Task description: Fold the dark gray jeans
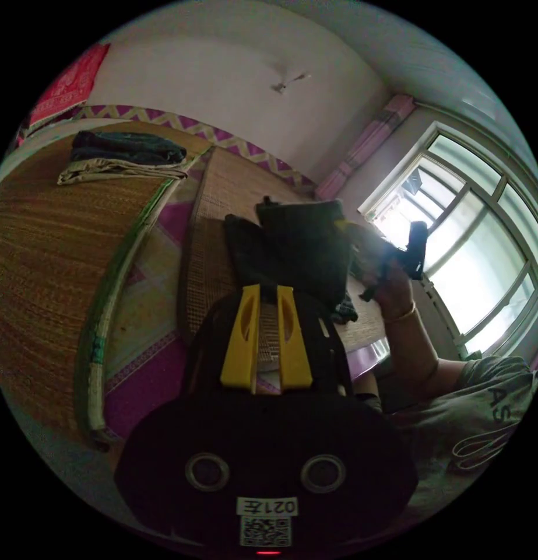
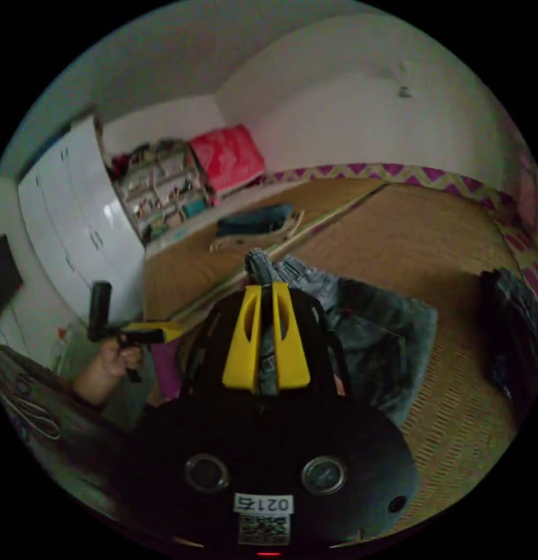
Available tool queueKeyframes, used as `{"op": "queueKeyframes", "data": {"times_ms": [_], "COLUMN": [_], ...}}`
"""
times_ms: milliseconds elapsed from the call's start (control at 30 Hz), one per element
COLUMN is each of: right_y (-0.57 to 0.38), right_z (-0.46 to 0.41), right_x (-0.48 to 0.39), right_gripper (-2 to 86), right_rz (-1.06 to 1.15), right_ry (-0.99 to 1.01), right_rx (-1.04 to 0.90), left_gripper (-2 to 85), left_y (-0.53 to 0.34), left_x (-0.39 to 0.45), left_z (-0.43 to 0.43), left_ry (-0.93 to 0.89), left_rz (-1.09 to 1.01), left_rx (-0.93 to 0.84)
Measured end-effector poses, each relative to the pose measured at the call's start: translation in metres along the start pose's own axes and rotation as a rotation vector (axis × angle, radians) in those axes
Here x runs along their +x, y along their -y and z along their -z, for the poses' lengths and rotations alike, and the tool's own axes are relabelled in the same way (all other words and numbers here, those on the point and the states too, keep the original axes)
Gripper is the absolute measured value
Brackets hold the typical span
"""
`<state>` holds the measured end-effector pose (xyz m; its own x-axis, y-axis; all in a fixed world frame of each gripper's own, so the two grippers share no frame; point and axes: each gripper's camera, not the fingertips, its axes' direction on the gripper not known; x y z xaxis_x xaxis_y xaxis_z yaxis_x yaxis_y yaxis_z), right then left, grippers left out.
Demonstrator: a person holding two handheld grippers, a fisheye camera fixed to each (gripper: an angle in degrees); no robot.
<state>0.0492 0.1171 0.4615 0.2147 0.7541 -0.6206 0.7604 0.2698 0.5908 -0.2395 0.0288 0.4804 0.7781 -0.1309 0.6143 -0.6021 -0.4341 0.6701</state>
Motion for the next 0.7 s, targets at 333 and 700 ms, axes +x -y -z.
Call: {"op": "queueKeyframes", "data": {"times_ms": [333,700], "right_y": [-0.136,-0.256], "right_z": [0.301,0.334], "right_x": [0.221,0.287], "right_gripper": [3.1,3.9], "right_rz": [-0.504,-0.672], "right_ry": [-0.238,-0.305], "right_rx": [0.408,0.442], "left_gripper": [0.1,7.9], "left_y": [0.019,0.050], "left_x": [0.038,0.115], "left_z": [-0.057,-0.153], "left_ry": [-0.082,-0.058], "left_rz": [-0.152,-0.493], "left_rx": [-0.046,-0.217]}}
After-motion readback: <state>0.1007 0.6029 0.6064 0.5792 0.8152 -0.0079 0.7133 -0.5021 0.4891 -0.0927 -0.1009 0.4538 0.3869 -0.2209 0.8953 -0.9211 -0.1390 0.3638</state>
